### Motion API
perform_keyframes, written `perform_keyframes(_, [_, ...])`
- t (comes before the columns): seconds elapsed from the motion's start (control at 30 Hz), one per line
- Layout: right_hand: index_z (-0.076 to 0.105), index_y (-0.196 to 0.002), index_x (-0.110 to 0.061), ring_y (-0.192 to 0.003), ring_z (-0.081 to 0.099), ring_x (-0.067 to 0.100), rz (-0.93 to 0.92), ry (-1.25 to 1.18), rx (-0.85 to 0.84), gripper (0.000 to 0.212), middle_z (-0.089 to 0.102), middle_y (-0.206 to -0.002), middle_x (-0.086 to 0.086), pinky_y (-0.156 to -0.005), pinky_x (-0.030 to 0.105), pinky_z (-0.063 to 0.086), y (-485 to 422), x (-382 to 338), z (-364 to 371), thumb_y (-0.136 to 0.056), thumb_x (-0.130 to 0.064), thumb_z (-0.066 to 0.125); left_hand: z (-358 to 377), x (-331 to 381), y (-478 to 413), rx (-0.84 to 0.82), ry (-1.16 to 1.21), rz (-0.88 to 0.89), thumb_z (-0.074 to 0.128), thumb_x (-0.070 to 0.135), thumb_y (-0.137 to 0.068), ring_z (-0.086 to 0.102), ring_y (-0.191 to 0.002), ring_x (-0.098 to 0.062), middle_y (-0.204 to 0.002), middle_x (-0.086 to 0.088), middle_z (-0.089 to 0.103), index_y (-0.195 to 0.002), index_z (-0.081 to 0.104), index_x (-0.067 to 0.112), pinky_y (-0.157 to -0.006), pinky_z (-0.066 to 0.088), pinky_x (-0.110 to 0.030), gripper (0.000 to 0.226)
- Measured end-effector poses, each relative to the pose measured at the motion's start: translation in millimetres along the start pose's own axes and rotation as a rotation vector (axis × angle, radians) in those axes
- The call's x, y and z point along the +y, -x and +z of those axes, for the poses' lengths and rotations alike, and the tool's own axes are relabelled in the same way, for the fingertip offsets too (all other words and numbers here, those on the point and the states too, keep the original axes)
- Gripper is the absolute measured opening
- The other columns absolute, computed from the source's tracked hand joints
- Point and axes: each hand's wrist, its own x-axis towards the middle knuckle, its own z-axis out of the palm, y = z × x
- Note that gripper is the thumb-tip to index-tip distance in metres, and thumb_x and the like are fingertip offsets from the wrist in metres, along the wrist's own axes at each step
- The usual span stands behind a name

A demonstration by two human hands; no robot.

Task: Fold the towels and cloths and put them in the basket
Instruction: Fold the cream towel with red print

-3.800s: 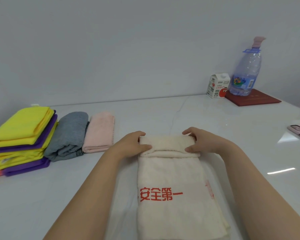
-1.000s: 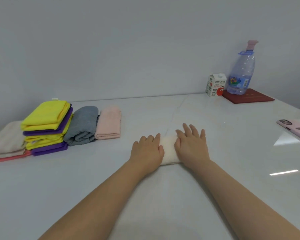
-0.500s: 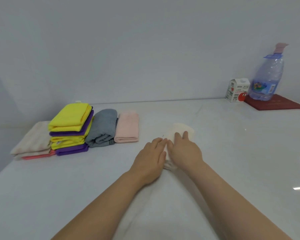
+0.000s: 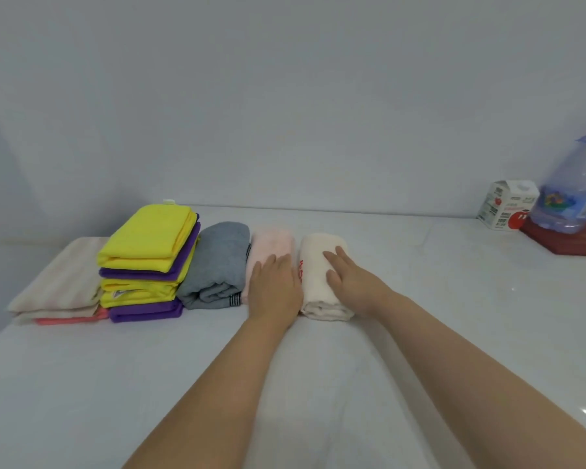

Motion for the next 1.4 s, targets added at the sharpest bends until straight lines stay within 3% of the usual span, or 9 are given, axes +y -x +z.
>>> perform_keyframes(0.13, [0.011,-0.152,-0.024,-0.141,0.027,0.023,-0.030,0.070,-0.064,0.052,-0.004,-0.160,0.000,-0.113,0.036,0.023,-26.1,-4.1,-6.1,-0.102,-0.033,0.024,4.1,-4.3,-3.6,0.034,0.129,-0.027,0.008,0.035,-0.089,0.036,-0.135,-0.019,-0.139,-0.004,0.050,-0.145,0.036,0.017,-0.118,0.010,-0.038,0.065])
perform_keyframes(0.27, [0.012,-0.152,-0.024,-0.146,0.012,0.023,-0.088,0.249,-0.076,0.052,-0.001,-0.160,0.002,-0.117,0.043,0.012,-36.6,-2.6,-9.5,-0.102,-0.032,0.025,7.4,-10.0,-1.4,-0.102,-0.048,0.059,0.006,0.044,-0.090,0.015,-0.144,-0.017,-0.155,0.003,0.026,-0.150,0.023,0.025,-0.117,0.001,-0.040,0.064])
perform_keyframes(0.4, [0.011,-0.152,-0.021,-0.147,-0.003,0.018,-0.128,0.283,-0.039,0.054,-0.006,-0.160,0.000,-0.118,0.043,0.004,-38.4,-0.6,-6.8,-0.101,-0.028,0.027,9.4,-9.8,-2.5,-0.141,-0.150,0.074,-0.018,0.049,-0.068,0.007,-0.146,-0.016,-0.158,0.005,0.016,-0.151,0.018,0.026,-0.117,-0.002,-0.040,0.093])
perform_keyframes(0.57, [0.011,-0.152,-0.018,-0.147,0.001,0.012,-0.151,0.064,-0.014,0.052,0.001,-0.160,0.000,-0.116,0.023,0.000,-36.4,4.7,4.3,-0.103,-0.023,0.028,8.7,-9.3,-1.9,-0.188,-0.186,0.086,-0.020,0.048,-0.068,0.004,-0.146,-0.018,-0.159,0.003,0.011,-0.152,0.014,0.024,-0.116,-0.004,-0.041,0.094])
perform_keyframes(0.7, [0.017,-0.151,-0.018,-0.146,0.007,0.012,-0.127,0.085,0.006,0.051,0.007,-0.160,0.000,-0.118,0.027,0.004,-34.3,-0.4,-1.1,-0.103,-0.028,0.029,3.0,-6.3,-0.1,-0.184,-0.136,0.079,-0.004,0.047,-0.089,0.007,-0.146,-0.018,-0.159,0.001,0.016,-0.151,0.019,0.022,-0.117,-0.001,-0.042,0.071])
perform_keyframes(0.8, [0.018,-0.151,-0.016,-0.146,0.010,0.015,-0.098,0.060,0.094,0.053,0.009,-0.160,0.001,-0.119,0.039,0.010,-15.9,-8.8,-11.0,-0.102,-0.032,0.030,-8.6,-4.5,3.3,-0.120,-0.103,0.073,0.019,0.036,-0.102,0.005,-0.146,-0.017,-0.159,-0.002,0.015,-0.150,0.022,0.019,-0.118,0.005,-0.041,0.051])
perform_keyframes(1.0, [0.021,-0.150,-0.014,-0.147,0.007,0.016,-0.134,0.120,0.287,0.052,0.003,-0.160,0.003,-0.118,0.039,0.004,53.8,-29.5,-40.5,-0.102,-0.033,0.030,-59.8,18.2,32.9,0.125,-0.222,0.180,0.004,0.042,-0.090,0.006,-0.147,-0.027,-0.159,-0.011,0.010,-0.150,0.024,0.014,-0.116,0.018,-0.048,0.069])
perform_keyframes(1.23, [0.030,-0.144,-0.010,-0.147,0.010,0.023,-0.146,0.238,0.661,0.049,0.012,-0.159,0.010,-0.117,0.046,0.007,140.6,-58.3,-67.8,-0.098,-0.025,0.034,-116.4,57.3,86.8,0.350,-0.258,0.308,0.022,0.038,-0.091,0.017,-0.145,-0.033,-0.156,-0.013,0.020,-0.147,0.032,0.016,-0.109,0.023,-0.058,0.061])
perform_keyframes(1.4, [0.033,-0.143,-0.009,-0.147,0.011,0.025,-0.161,0.265,0.783,0.048,0.014,-0.158,0.012,-0.116,0.051,0.007,161.9,-70.1,-82.1,-0.097,-0.025,0.037,-140.7,73.4,96.4,0.470,-0.275,0.385,0.030,0.041,-0.090,0.008,-0.146,-0.031,-0.159,-0.010,0.011,-0.150,0.018,0.024,-0.111,0.014,-0.058,0.064])
